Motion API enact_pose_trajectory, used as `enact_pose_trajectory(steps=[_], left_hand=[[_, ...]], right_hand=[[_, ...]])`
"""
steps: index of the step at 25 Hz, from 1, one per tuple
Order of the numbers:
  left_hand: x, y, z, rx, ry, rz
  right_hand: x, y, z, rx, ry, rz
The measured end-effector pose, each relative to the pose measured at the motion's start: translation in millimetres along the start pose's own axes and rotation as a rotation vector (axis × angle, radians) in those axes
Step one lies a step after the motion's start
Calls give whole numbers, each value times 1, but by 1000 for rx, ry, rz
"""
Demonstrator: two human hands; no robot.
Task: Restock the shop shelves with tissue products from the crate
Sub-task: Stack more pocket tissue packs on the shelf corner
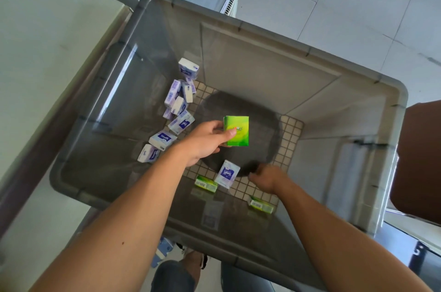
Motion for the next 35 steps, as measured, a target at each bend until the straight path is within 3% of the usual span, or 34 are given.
enact_pose_trajectory(steps=[2,5,7,10,12,15,19,27,32,35], left_hand=[[5,5,4,-11,44,-27],[14,15,9,-23,107,-59],[25,23,12,3,135,-83],[46,39,11,88,128,-144],[67,51,15,106,140,-195],[105,68,25,87,154,-273],[171,95,37,5,208,-436],[289,145,45,-182,507,-597],[357,175,63,-333,822,-623],[395,192,75,-417,920,-664]], right_hand=[[18,-12,38,-287,228,44],[59,-29,95,-969,538,74],[83,-45,119,-1113,654,178],[114,-72,139,-927,644,395],[134,-88,145,-842,578,461],[169,-111,154,-677,626,526],[224,-150,162,-708,698,644],[334,-231,186,-692,840,860],[389,-269,199,-697,722,1115],[412,-288,212,-591,649,1284]])
Point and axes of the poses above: each hand's wrist, its own x-axis away from the middle knuckle, its own z-axis out of the back of the hand, y = z × x, the point moved 4 cm from there along -x, towards the middle knuckle, and after that the axes turned 5 degrees about -y, right-handed, at the moved point
